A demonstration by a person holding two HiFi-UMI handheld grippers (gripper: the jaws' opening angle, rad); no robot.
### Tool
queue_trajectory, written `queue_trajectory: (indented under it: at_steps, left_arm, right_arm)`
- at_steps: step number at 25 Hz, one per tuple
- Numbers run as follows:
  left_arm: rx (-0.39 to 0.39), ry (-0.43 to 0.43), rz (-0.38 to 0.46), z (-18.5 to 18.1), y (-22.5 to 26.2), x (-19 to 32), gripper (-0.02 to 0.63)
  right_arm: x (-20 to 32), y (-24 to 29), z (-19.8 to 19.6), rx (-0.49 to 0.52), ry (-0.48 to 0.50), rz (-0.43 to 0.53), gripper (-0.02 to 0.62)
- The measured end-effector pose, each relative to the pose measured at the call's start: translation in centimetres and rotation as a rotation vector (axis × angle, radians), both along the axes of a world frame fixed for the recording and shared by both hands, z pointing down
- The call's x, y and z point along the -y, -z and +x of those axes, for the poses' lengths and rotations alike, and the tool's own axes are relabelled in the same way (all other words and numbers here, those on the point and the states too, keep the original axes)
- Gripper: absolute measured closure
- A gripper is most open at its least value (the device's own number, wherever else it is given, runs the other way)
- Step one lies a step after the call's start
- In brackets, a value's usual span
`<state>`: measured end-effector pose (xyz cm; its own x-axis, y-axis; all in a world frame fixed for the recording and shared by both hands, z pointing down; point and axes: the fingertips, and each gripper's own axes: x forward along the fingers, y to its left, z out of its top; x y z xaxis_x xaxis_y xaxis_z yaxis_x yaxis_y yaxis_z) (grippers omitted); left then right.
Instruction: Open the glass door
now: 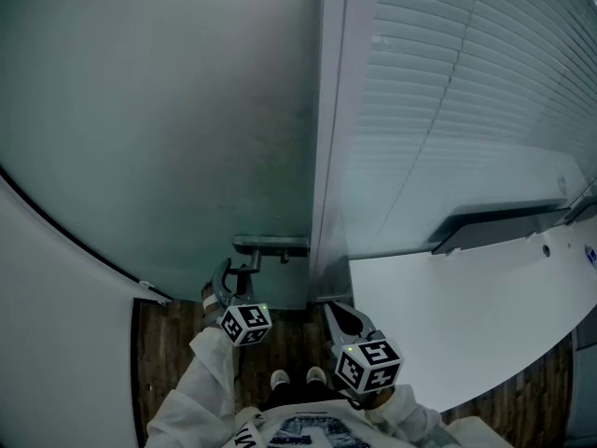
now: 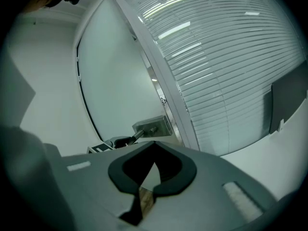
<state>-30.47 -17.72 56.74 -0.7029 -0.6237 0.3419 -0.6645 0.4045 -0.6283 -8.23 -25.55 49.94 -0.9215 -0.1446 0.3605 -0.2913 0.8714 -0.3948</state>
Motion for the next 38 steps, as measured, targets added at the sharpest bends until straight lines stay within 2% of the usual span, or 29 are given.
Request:
queue_trajectory:
  at_steps: [4, 8, 13, 29, 33, 36, 38]
  left_arm:
    - [0.016, -0.006, -0.042, 0.6, -0.3, -0.8, 0.449]
    - [0.176, -0.020, -0.128, 1.1, 1.4, -2.0, 0.439]
    - [0.242, -0.036, -0.226, 1.7, 2.1, -3.0, 0.439]
    - [0.251, -0.077, -0.297, 3.6, 2.4, -4.7, 0.437]
    - [0.276, -0.056, -0.333, 4.0, 2.8, -5.3, 0.438]
    - [0.273, -0.033, -0.321, 4.9, 3.2, -5.9, 0.445]
    - [0.248, -0.019, -0.281, 5.7, 3.7, -6.4, 0.470]
  right_arm:
    - [-0.3, 0.0, 0.2, 0.010, 0.003, -0.001, 0.592]
    - [-1.0, 0.4, 0.7, 0.023, 0.004, 0.007, 0.592]
    - [-1.3, 1.0, 1.0, 0.035, 0.006, 0.003, 0.592]
    - [-1.3, 1.1, 1.9, 0.040, 0.010, 0.002, 0.592]
    - [-1.7, 0.9, 2.1, 0.042, 0.031, -0.018, 0.592]
    - [-1.4, 0.4, 2.0, 0.036, 0.050, -0.020, 0.592]
    - [-1.3, 0.3, 1.9, 0.035, 0.054, -0.017, 0.592]
